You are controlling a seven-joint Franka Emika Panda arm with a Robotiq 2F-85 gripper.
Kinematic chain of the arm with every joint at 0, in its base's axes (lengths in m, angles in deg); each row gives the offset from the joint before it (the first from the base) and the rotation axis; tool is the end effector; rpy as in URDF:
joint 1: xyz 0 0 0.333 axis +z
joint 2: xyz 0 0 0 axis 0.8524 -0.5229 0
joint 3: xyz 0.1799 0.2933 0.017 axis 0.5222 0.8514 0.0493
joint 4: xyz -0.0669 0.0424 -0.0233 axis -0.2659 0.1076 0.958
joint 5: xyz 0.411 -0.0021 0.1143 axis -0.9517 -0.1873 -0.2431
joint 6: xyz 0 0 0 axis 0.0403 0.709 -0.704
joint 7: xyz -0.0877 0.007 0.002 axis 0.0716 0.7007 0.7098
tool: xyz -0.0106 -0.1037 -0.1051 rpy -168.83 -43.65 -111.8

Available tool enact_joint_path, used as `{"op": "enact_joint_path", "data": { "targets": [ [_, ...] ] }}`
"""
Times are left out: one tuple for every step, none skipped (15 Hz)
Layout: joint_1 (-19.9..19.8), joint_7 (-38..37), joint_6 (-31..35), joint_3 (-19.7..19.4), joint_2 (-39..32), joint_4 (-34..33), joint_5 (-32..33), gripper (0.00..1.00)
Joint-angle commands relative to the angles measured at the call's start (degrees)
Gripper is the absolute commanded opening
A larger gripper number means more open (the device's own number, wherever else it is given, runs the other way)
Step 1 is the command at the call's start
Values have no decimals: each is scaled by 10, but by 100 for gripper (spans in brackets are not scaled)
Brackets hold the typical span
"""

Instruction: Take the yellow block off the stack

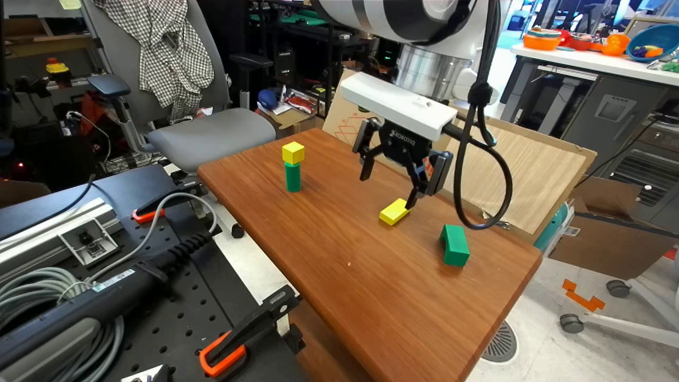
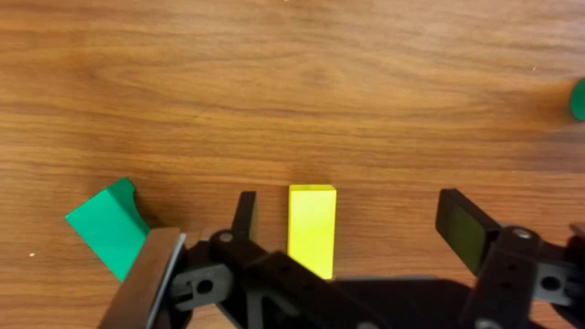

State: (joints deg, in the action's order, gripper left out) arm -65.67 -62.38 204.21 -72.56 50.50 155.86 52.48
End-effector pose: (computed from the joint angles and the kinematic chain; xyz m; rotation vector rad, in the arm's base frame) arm 0.6438 -0.0697 0.1080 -3.0895 -0.2148 0.2217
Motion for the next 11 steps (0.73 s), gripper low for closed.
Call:
{"op": "enact_joint_path", "data": {
  "targets": [
    [5, 18, -24, 4, 98, 92, 9, 100],
    [10, 16, -38, 4, 115, 104, 11, 100],
    [14, 14, -48, 4, 130, 117, 13, 100],
    [20, 8, -58, 3, 145, 129, 17, 100],
    [25, 6, -59, 3, 156, 141, 21, 100],
    [17, 13, -47, 3, 114, 101, 7, 100],
    [20, 12, -47, 3, 123, 108, 7, 100],
    [21, 12, -47, 3, 123, 109, 7, 100],
    [20, 12, -47, 3, 121, 107, 7, 100],
    [19, 12, -47, 2, 119, 107, 7, 100],
    [19, 12, -47, 2, 118, 107, 7, 100]
  ]
}}
